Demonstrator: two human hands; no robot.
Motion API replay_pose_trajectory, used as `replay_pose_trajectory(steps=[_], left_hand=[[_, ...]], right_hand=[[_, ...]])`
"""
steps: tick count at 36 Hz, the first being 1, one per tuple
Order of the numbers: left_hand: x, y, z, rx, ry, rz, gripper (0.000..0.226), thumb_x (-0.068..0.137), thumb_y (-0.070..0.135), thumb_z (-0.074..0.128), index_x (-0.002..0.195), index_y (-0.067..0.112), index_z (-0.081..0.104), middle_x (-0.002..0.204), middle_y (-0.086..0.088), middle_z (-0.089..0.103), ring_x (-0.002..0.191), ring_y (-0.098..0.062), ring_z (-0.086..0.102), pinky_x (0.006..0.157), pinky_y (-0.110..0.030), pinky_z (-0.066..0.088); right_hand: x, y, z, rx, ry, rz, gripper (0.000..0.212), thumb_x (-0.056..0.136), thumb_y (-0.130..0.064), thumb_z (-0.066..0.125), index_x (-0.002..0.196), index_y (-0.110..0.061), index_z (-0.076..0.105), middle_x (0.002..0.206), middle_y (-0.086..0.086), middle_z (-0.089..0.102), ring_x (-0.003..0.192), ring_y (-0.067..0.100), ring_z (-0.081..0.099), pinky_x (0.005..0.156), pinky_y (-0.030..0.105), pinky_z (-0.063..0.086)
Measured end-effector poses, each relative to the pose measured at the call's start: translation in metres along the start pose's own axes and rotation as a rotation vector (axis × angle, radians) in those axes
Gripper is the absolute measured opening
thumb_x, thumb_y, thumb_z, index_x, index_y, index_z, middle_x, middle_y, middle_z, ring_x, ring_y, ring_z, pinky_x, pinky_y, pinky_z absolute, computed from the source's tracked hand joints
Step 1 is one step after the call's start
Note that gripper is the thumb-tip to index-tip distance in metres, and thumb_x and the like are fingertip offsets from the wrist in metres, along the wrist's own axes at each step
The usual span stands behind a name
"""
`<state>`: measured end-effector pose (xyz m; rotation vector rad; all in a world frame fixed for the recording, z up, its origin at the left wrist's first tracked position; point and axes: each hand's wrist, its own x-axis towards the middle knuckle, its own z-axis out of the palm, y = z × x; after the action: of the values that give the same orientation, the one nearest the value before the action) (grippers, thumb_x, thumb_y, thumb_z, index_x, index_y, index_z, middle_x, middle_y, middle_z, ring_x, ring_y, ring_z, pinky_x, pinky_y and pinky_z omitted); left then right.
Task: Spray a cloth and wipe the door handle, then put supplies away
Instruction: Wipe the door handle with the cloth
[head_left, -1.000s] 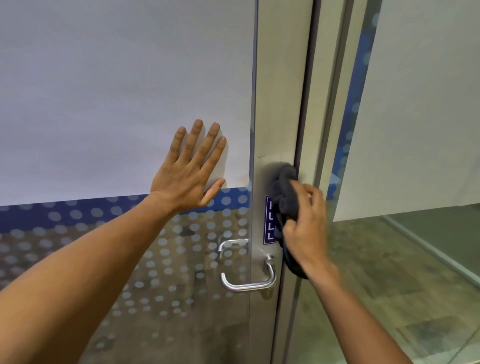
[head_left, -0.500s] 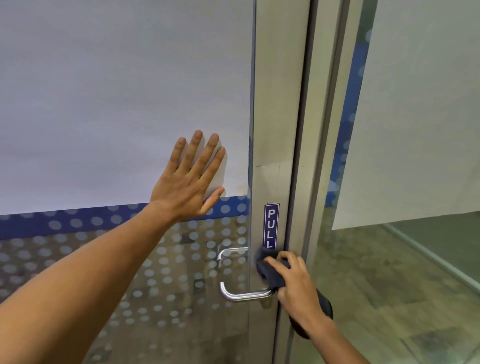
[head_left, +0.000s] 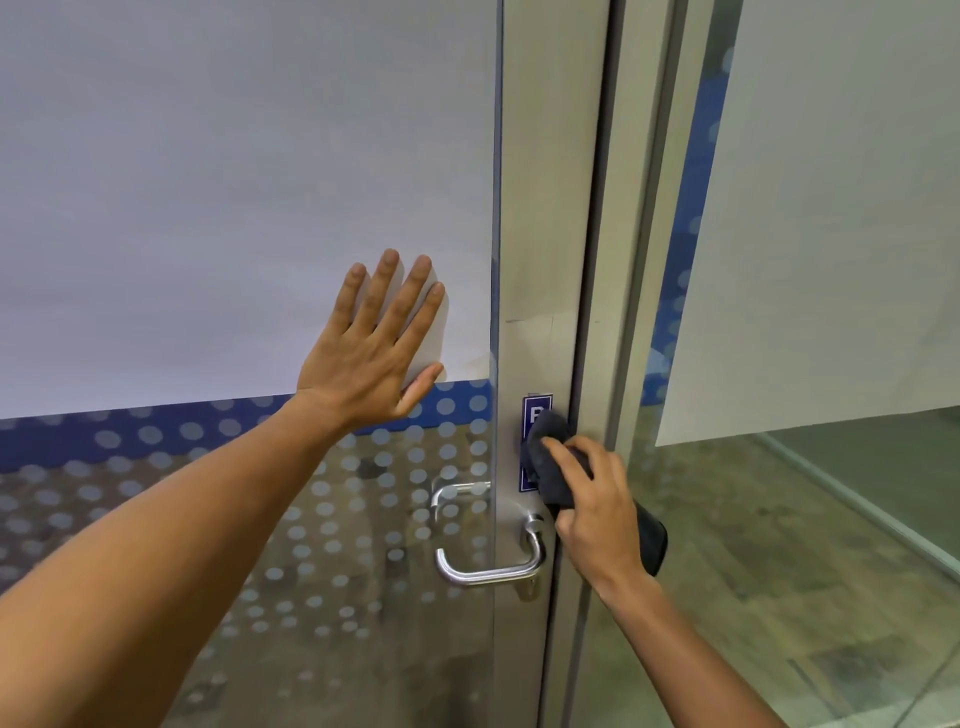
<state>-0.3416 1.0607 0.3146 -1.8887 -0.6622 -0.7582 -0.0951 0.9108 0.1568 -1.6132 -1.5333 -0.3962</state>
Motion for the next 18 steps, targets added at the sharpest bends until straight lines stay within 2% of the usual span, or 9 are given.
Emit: replay_pose_trajectory(steps=[4, 8, 10, 13, 15, 18], left_hand=[[0.0, 0.0, 0.0, 0.007, -0.002, -0.002, 0.087, 0.1, 0.062, 0.023, 0.165, 0.008, 0.003, 0.171, -0.016, -0.013, 0.157, -0.039, -0.014, 0.127, -0.053, -0.012], [0.001, 0.0, -0.001, 0.008, -0.01, -0.005, 0.088, 0.1, 0.063, 0.024, 0.165, 0.009, 0.001, 0.171, -0.015, -0.014, 0.156, -0.038, -0.017, 0.126, -0.052, -0.014], [0.001, -0.001, -0.001, 0.009, -0.013, -0.008, 0.088, 0.1, 0.063, 0.024, 0.165, 0.009, 0.0, 0.171, -0.015, -0.015, 0.156, -0.038, -0.019, 0.126, -0.052, -0.015], [0.001, 0.0, -0.001, 0.018, -0.014, -0.007, 0.088, 0.1, 0.063, 0.023, 0.165, 0.009, -0.002, 0.171, -0.016, -0.012, 0.155, -0.037, -0.021, 0.126, -0.051, -0.017], [0.002, 0.0, -0.002, 0.012, -0.023, -0.005, 0.087, 0.1, 0.063, 0.023, 0.165, 0.01, -0.002, 0.172, -0.018, -0.006, 0.156, -0.038, -0.017, 0.125, -0.051, -0.017], [0.001, 0.0, -0.003, 0.008, -0.029, -0.002, 0.088, 0.1, 0.064, 0.022, 0.165, 0.01, -0.001, 0.171, -0.019, -0.001, 0.157, -0.043, -0.004, 0.125, -0.05, -0.017]], right_hand=[[-0.021, 0.012, 0.019, 0.028, -0.029, 0.039, 0.081, 0.061, 0.014, 0.059, 0.135, -0.02, 0.059, 0.13, 0.001, 0.053, 0.108, 0.026, 0.051, 0.089, 0.038, 0.052], [-0.054, 0.016, 0.037, 0.134, -0.029, 0.149, 0.069, 0.066, 0.015, 0.058, 0.126, -0.016, 0.067, 0.119, -0.001, 0.064, 0.105, 0.028, 0.059, 0.089, 0.038, 0.052], [-0.068, 0.012, 0.047, 0.261, 0.05, 0.269, 0.06, 0.069, 0.009, 0.055, 0.123, -0.012, 0.07, 0.117, -0.001, 0.067, 0.106, 0.025, 0.064, 0.093, 0.032, 0.051], [-0.077, 0.002, 0.061, 0.411, 0.202, 0.403, 0.053, 0.074, 0.009, 0.055, 0.122, -0.009, 0.071, 0.115, 0.0, 0.064, 0.104, 0.015, 0.063, 0.095, 0.011, 0.044], [-0.082, -0.003, 0.07, 0.471, 0.277, 0.47, 0.052, 0.076, 0.013, 0.056, 0.121, -0.006, 0.071, 0.115, 0.001, 0.062, 0.105, 0.012, 0.062, 0.095, 0.009, 0.043], [-0.087, -0.01, 0.083, 0.571, 0.388, 0.586, 0.059, 0.073, 0.026, 0.052, 0.123, -0.002, 0.068, 0.117, 0.005, 0.058, 0.109, -0.004, 0.059, 0.098, 0.006, 0.041]])
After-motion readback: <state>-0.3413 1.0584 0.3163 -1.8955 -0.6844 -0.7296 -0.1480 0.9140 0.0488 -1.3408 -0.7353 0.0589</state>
